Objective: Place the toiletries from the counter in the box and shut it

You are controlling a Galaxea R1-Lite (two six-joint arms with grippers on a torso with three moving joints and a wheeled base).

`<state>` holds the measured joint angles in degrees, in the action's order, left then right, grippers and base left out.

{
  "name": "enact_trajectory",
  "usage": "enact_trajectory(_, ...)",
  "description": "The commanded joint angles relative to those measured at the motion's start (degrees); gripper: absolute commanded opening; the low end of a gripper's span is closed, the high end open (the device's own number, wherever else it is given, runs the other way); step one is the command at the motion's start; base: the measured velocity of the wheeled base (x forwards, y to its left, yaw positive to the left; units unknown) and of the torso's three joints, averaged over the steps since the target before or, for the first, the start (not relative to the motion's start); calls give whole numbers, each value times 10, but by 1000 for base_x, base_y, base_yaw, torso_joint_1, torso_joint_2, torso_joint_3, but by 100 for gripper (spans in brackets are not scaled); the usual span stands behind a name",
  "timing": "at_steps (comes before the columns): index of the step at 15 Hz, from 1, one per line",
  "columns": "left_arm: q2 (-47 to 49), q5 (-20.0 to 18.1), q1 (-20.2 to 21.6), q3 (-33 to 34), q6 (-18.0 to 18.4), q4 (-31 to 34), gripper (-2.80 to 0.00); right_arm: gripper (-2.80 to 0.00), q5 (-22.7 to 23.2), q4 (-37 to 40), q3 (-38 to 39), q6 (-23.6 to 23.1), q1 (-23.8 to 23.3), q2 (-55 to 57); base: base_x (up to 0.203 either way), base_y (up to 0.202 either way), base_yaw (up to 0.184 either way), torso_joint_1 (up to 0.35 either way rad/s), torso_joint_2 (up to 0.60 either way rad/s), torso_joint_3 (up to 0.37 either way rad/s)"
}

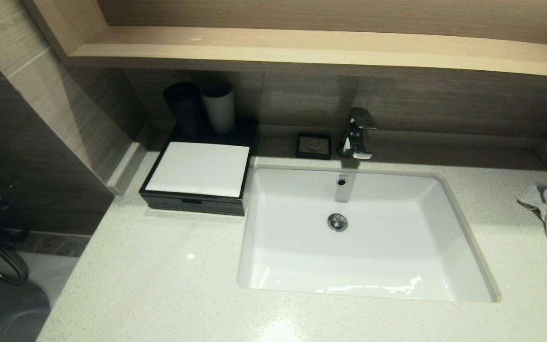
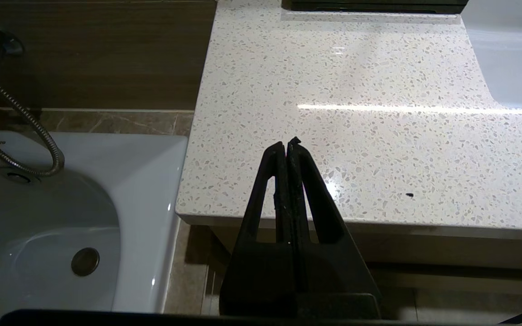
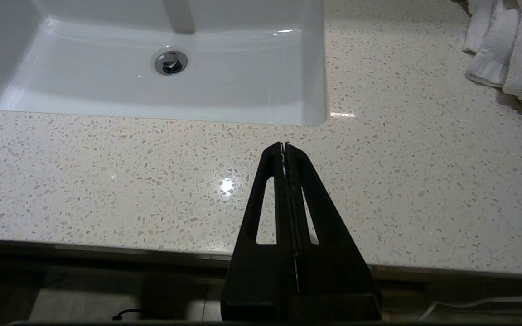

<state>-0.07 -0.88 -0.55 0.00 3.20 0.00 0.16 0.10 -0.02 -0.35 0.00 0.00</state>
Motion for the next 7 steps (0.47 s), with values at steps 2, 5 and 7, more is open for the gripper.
enact_trajectory(2,0,0,0,0,1,0,-280,-280,0,0,0,1,0,1,0,0,0,0,0,0)
enact_trajectory(5,0,0,0,0,0,0,-280,-280,0,1,0,1,0,1,0,0,0,0,0,0)
enact_trajectory(7,0,0,0,0,1,0,-280,-280,0,1,0,2,0,1,0,0,0,0,0,0)
